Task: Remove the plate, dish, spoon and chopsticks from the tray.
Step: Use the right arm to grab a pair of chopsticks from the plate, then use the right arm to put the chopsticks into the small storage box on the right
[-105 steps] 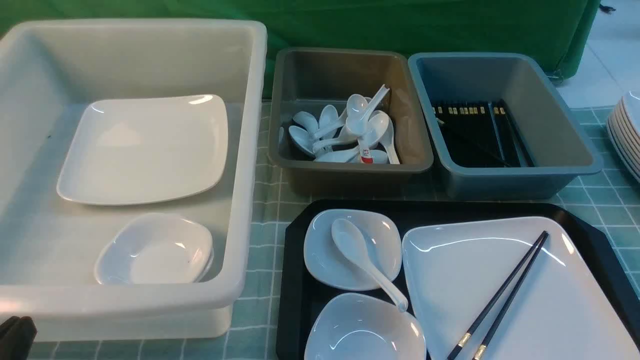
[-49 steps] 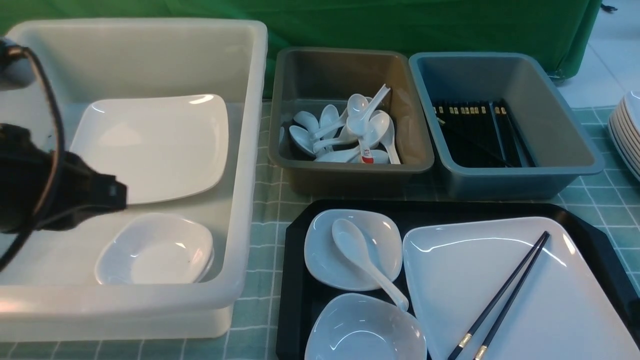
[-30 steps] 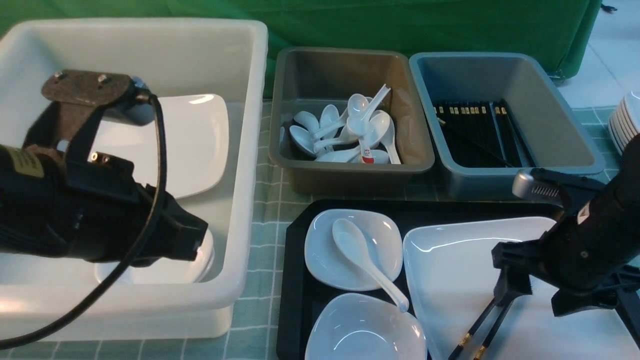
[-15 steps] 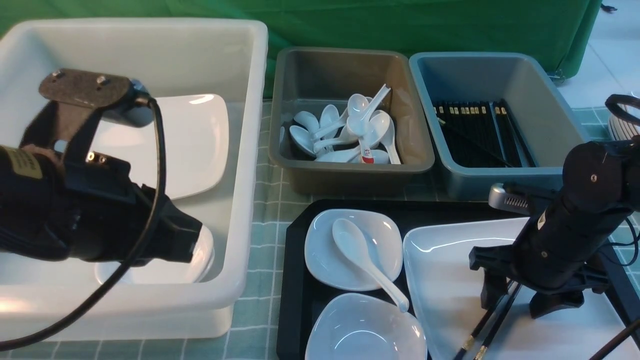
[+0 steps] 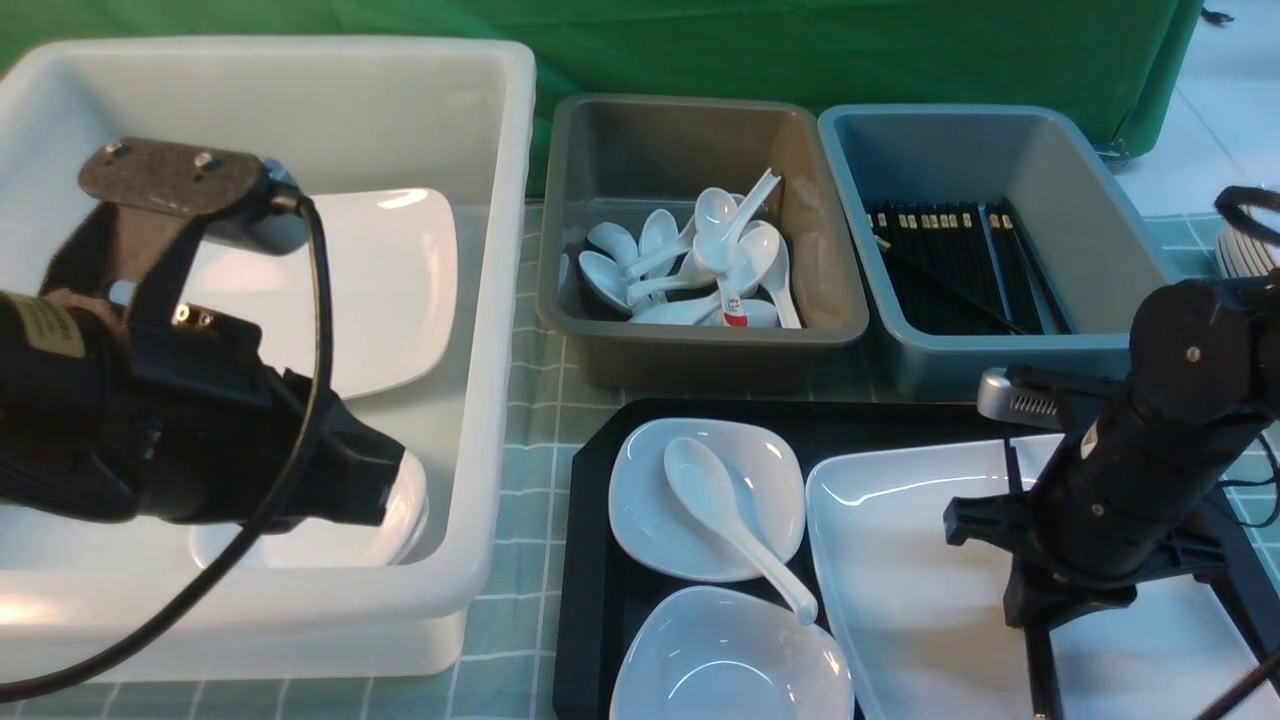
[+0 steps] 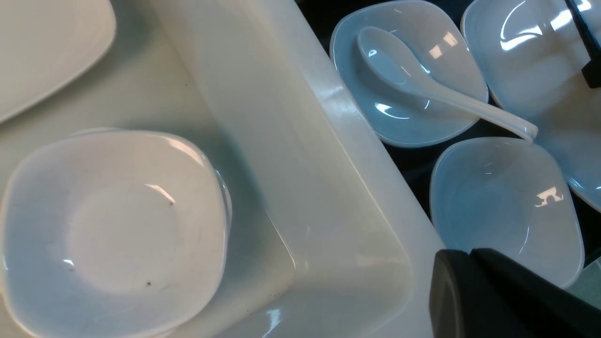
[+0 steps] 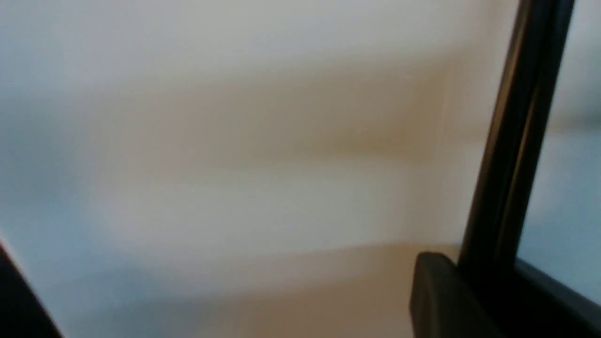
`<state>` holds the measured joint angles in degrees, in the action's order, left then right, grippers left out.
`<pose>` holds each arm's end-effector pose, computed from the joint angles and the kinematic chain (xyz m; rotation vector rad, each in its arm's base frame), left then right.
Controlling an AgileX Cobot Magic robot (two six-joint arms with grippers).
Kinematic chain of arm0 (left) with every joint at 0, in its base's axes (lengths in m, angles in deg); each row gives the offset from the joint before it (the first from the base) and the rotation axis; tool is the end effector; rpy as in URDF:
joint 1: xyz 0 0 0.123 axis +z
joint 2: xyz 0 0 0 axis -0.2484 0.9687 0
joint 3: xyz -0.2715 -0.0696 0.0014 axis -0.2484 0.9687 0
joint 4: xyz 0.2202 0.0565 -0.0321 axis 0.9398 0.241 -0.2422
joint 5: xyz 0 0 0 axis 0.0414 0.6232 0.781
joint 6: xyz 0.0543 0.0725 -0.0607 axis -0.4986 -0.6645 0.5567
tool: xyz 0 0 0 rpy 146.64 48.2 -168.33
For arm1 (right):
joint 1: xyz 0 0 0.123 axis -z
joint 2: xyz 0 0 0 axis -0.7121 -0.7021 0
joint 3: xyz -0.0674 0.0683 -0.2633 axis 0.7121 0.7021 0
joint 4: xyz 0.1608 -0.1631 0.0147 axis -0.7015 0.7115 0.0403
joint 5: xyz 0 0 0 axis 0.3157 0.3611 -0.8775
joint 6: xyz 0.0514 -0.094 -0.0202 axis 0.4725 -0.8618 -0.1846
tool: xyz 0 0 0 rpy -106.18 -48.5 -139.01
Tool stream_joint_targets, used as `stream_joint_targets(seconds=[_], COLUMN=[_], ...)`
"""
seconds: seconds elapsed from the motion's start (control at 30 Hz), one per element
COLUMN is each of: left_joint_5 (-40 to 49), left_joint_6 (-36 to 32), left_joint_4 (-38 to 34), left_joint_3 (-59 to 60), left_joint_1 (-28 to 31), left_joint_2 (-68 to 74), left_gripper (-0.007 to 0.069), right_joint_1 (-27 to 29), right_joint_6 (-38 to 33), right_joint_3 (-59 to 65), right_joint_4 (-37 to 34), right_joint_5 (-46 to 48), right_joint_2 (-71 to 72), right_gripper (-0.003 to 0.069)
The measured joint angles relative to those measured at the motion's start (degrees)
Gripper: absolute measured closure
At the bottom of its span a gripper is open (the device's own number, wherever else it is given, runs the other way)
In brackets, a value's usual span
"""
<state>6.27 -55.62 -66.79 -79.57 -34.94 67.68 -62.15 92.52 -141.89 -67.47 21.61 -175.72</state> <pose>0.1772 -0.0857 0.3185 0.5607 2.3537 -0.3446 0.2869 0.0939 0.1721 0.0901 2.9130 0.2126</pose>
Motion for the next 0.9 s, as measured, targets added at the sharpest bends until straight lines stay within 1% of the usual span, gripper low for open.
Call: stream_joint_targets(seconds=[0.07, 0.23, 0.27, 0.33, 0.43, 0.53, 0.63, 0.67, 0.73, 0.77, 0.9], left_joint_5=[0.0, 0.0, 0.0, 0.0, -0.1, -0.7, -0.7, -0.7, -0.7, -0.7, -0.7], left_joint_6=[0.0, 0.2, 0.2, 0.2, 0.2, 0.2, 0.2, 0.2, 0.2, 0.2, 0.2], left_joint_4=[0.0, -0.3, -0.3, -0.4, -0.4, -0.4, -0.5, -0.5, -0.5, -0.5, -0.5], left_joint_3=[0.0, 0.0, 0.0, 0.0, 0.0, 0.0, 0.0, 0.0, 0.0, 0.0, 0.0], left_joint_1=[0.0, 0.0, 0.0, 0.0, 0.0, 0.0, 0.0, 0.0, 0.0, 0.0, 0.0], left_joint_2=[0.0, 0.0, 0.0, 0.0, 0.0, 0.0, 0.0, 0.0, 0.0, 0.0, 0.0], left_gripper=[0.0624, 0.0624, 0.0624, 0.0624, 0.0624, 0.0624, 0.0624, 0.0624, 0.0624, 0.0624, 0.0624], right_joint_1=[-0.3, -2.3, -2.4, -2.3, 0.3, 6.1, 10.9, 11.2, 12.1, 12.1, 11.9], right_joint_6=[-0.6, -1.5, -1.6, -2.2, -4.0, -6.1, -7.4, -7.6, -8.0, -8.0, -7.1], right_joint_3=[0.0, -0.5, -0.5, -2.8, -10.2, -23.7, -39.8, -42.4, -51.3, -52.0, -64.7], right_joint_4=[0.0, -0.2, -0.2, -0.2, -0.4, -0.4, -0.2, -0.1, 0.4, 0.4, 0.4], right_joint_5=[1.3, 5.1, 5.1, 5.9, 6.2, 6.6, 9.1, 9.4, 9.8, 9.8, 9.9], right_joint_2=[2.4, 13.8, 14.1, 16.5, 16.9, 11.6, 1.1, -0.3, -8.1, -8.1, -20.4], right_gripper=[0.0522, 0.0522, 0.0522, 0.0522, 0.0522, 0.0522, 0.0522, 0.0522, 0.0522, 0.0522, 0.0522])
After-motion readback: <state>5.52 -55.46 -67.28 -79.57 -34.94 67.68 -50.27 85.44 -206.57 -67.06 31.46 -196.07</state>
